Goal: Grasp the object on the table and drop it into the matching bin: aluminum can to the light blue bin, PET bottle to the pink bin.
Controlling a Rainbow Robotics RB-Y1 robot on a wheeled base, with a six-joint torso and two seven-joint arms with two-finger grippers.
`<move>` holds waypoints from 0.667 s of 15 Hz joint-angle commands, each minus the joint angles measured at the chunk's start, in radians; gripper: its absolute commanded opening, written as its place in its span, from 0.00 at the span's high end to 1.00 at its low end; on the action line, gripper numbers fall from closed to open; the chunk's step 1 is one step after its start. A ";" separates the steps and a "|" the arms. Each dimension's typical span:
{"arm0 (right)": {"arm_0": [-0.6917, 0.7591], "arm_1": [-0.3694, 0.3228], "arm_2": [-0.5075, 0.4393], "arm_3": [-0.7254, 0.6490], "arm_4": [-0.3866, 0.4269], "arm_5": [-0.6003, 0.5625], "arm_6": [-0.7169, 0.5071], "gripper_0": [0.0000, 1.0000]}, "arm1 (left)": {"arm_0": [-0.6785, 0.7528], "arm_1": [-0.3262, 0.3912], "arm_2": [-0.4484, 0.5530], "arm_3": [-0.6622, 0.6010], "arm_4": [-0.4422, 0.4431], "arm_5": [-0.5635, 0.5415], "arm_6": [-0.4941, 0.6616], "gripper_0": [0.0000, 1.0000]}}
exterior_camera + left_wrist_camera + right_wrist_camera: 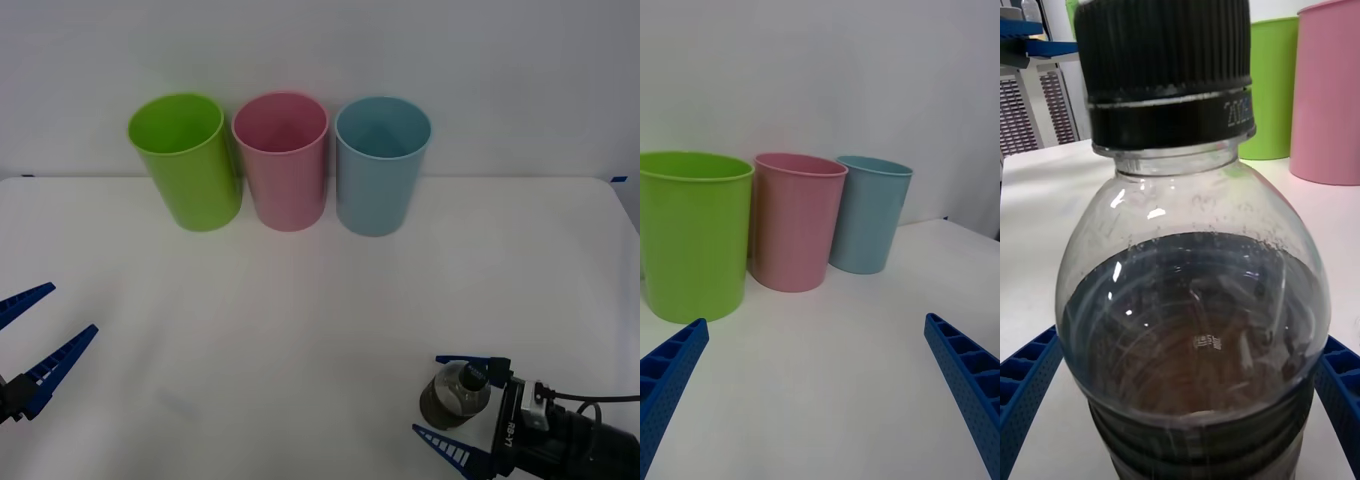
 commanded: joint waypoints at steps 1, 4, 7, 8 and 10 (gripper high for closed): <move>0.000 0.000 0.000 0.001 0.000 0.002 0.004 0.00 | 0.000 0.000 0.000 0.000 0.000 0.000 0.000 0.00; -0.001 0.000 0.002 0.000 -0.004 0.002 0.012 1.00 | 0.000 0.000 0.000 0.000 0.000 0.000 0.000 0.00; -0.001 0.000 0.002 0.000 -0.007 0.002 0.023 1.00 | 0.000 0.000 0.000 0.000 0.000 0.000 0.000 0.00; -0.001 0.000 0.002 0.000 -0.007 0.002 0.021 1.00 | 0.000 0.000 0.000 0.000 0.000 0.000 0.000 0.00; -0.001 0.000 0.002 0.000 -0.009 0.002 0.023 1.00 | 0.000 0.000 0.000 0.000 0.000 0.000 0.000 0.00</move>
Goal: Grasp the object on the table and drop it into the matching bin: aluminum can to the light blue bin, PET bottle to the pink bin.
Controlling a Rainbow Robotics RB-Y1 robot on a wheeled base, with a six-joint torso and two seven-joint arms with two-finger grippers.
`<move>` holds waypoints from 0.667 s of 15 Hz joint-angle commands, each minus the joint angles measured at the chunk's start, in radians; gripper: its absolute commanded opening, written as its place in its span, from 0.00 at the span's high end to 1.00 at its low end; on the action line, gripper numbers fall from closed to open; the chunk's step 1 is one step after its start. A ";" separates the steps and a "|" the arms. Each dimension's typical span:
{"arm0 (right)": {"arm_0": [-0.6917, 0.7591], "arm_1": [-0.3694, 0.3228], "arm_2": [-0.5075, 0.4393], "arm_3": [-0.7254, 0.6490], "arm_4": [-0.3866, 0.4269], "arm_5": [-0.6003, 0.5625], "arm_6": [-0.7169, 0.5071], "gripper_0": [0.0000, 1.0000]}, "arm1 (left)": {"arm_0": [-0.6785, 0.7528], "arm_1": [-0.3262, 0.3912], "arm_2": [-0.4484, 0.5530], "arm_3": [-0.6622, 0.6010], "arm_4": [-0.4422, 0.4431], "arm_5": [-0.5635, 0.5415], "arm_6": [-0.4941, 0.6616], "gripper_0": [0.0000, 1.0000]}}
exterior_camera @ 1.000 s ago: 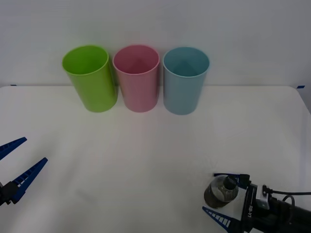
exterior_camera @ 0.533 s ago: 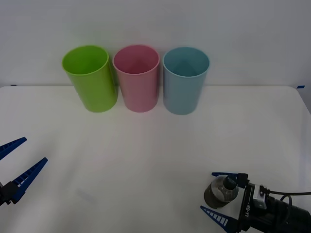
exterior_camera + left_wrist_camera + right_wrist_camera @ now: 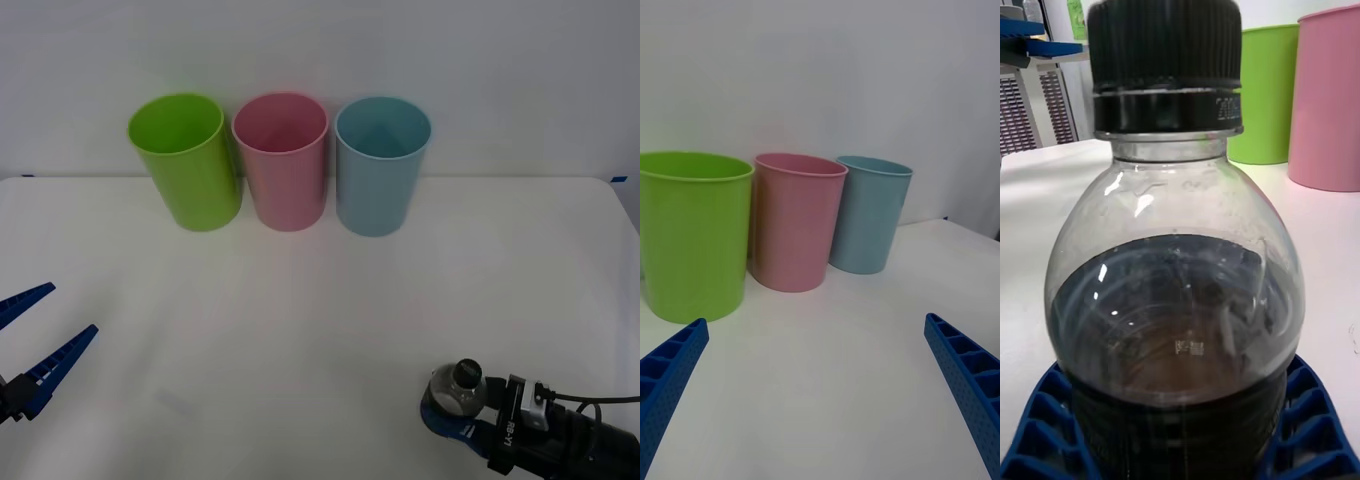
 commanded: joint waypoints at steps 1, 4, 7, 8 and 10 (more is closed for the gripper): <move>0.000 0.000 0.000 0.000 -0.001 -0.002 0.001 1.00 | 0.000 0.000 0.000 0.000 0.000 0.000 0.000 0.00; -0.002 0.000 0.000 0.000 -0.005 0.000 0.004 1.00 | 0.000 0.000 0.000 0.000 0.000 0.000 0.000 0.00; -0.002 -0.002 -0.001 -0.061 -0.014 0.009 -0.011 1.00 | 0.000 0.000 0.000 0.000 0.000 0.000 0.000 0.00; -0.002 -0.002 -0.001 -0.100 -0.012 0.028 -0.022 1.00 | 0.000 0.000 0.000 0.000 0.000 0.000 0.000 0.00; -0.002 0.000 0.003 -0.169 -0.012 0.072 -0.048 1.00 | 0.000 0.000 0.000 0.000 0.000 0.000 0.000 0.00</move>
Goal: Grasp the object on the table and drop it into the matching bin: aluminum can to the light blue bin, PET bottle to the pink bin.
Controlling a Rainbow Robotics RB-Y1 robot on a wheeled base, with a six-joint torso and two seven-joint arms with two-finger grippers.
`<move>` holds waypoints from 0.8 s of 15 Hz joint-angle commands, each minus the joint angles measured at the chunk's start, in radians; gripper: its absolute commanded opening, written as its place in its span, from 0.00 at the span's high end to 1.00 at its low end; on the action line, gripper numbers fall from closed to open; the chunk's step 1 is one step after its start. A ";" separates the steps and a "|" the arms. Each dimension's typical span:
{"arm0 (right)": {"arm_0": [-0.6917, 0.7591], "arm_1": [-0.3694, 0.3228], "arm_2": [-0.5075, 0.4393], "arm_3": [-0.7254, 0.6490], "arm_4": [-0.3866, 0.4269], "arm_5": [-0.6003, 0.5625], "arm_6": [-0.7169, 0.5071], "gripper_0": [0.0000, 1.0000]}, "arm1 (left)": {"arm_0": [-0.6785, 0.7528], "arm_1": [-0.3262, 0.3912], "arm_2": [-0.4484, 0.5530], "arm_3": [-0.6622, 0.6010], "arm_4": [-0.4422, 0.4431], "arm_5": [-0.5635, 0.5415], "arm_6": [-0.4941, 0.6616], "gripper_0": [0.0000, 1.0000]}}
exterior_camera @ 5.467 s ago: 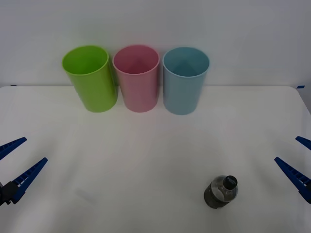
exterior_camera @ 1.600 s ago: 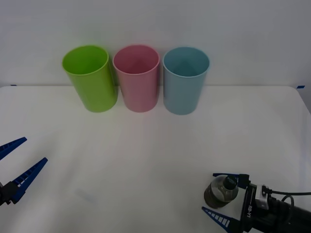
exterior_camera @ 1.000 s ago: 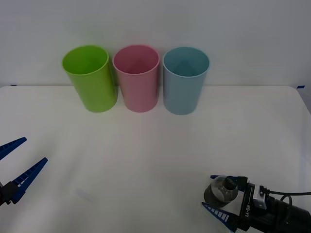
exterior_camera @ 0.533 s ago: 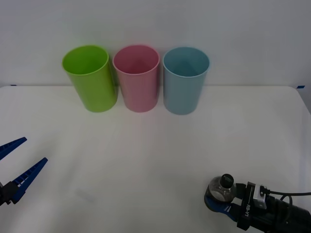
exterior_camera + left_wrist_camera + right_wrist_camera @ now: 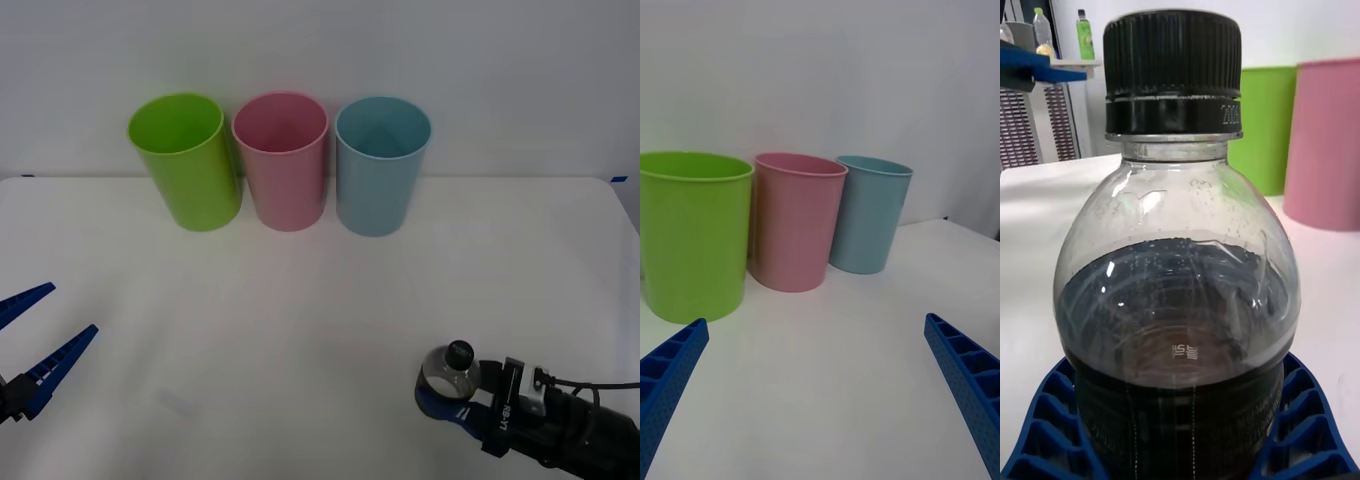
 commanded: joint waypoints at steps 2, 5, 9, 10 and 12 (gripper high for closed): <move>0.001 -0.002 0.012 -0.130 0.000 0.065 -0.103 1.00 | 0.000 0.000 0.000 0.000 0.000 0.000 0.000 0.00; 0.001 -0.016 0.012 -0.221 0.008 0.094 -0.209 1.00 | 0.000 0.000 0.000 0.000 0.000 0.000 0.000 0.00; 0.001 -0.051 0.012 -0.339 0.009 0.143 -0.344 1.00 | 0.000 0.000 0.000 0.000 0.000 0.000 0.000 0.00; 0.001 -0.060 0.012 -0.368 0.009 0.157 -0.374 1.00 | 0.000 0.000 0.000 0.000 0.000 0.000 0.000 0.00; 0.001 -0.082 0.012 -0.438 0.011 0.200 -0.445 1.00 | 0.000 0.000 0.000 0.000 0.000 0.000 0.000 0.00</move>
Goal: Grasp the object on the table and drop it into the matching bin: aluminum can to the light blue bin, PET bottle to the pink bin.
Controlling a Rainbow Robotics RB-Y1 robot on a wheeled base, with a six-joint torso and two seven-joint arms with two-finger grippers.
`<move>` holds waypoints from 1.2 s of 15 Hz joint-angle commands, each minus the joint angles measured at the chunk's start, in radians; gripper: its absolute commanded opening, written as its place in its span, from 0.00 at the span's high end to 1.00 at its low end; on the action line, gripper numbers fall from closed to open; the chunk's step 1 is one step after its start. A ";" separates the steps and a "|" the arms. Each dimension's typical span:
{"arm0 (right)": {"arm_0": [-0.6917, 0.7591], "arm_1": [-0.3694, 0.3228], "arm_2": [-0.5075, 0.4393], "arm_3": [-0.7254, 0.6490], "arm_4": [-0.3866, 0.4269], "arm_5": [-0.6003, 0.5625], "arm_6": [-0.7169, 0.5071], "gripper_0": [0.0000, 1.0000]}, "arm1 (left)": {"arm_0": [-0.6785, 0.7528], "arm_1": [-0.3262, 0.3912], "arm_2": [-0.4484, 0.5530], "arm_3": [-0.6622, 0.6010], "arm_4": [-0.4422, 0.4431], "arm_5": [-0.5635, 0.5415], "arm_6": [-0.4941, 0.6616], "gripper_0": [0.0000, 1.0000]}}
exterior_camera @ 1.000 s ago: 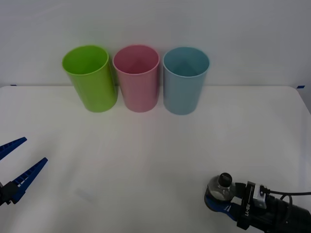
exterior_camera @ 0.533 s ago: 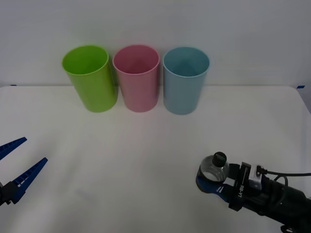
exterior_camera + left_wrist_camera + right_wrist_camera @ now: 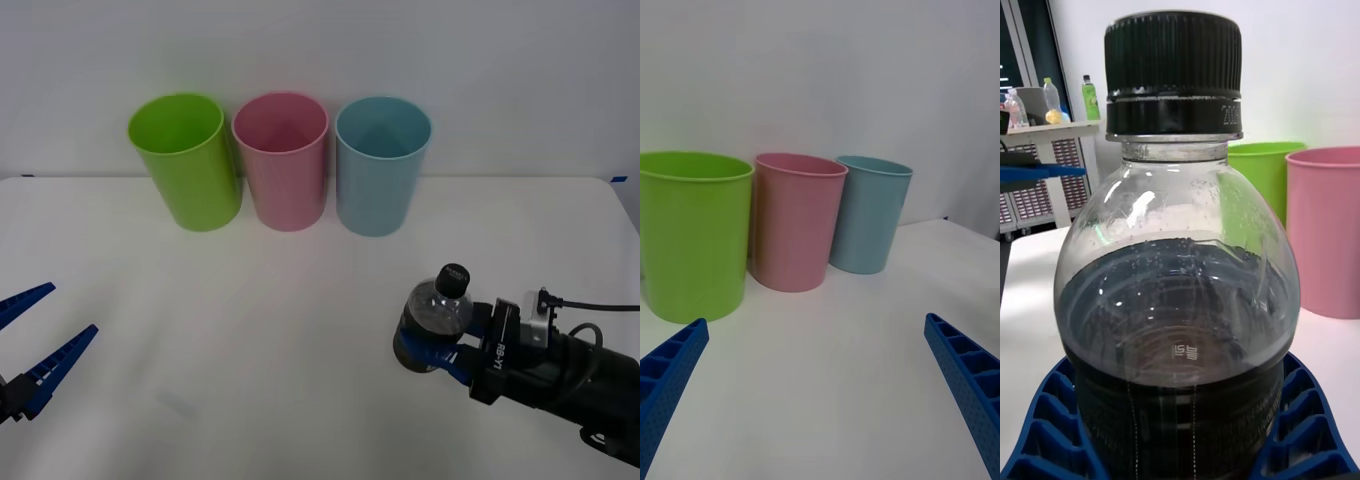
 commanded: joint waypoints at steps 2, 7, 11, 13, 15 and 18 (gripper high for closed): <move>-0.001 -0.038 0.000 -0.140 0.007 0.091 -0.142 1.00 | 0.000 0.000 0.000 0.000 0.000 0.000 0.000 0.00; -0.064 -0.040 0.011 -0.233 0.035 0.205 -0.307 1.00 | 0.000 0.000 0.000 0.000 0.000 0.000 0.000 0.00; -0.181 -0.035 0.057 -0.233 0.078 0.329 -0.404 1.00 | 0.000 0.000 0.000 0.000 0.000 0.000 0.000 0.00; -0.242 -0.031 0.098 -0.233 0.121 0.427 -0.462 1.00 | 0.000 0.000 0.000 0.000 0.000 0.000 0.000 0.00; -0.305 -0.025 0.147 -0.231 0.176 0.539 -0.514 1.00 | 0.000 0.000 0.000 0.000 0.000 0.000 0.000 0.00; -0.390 0.029 0.172 -0.185 0.256 0.590 -0.573 1.00 | 0.000 0.000 0.000 0.000 0.000 0.000 0.000 0.00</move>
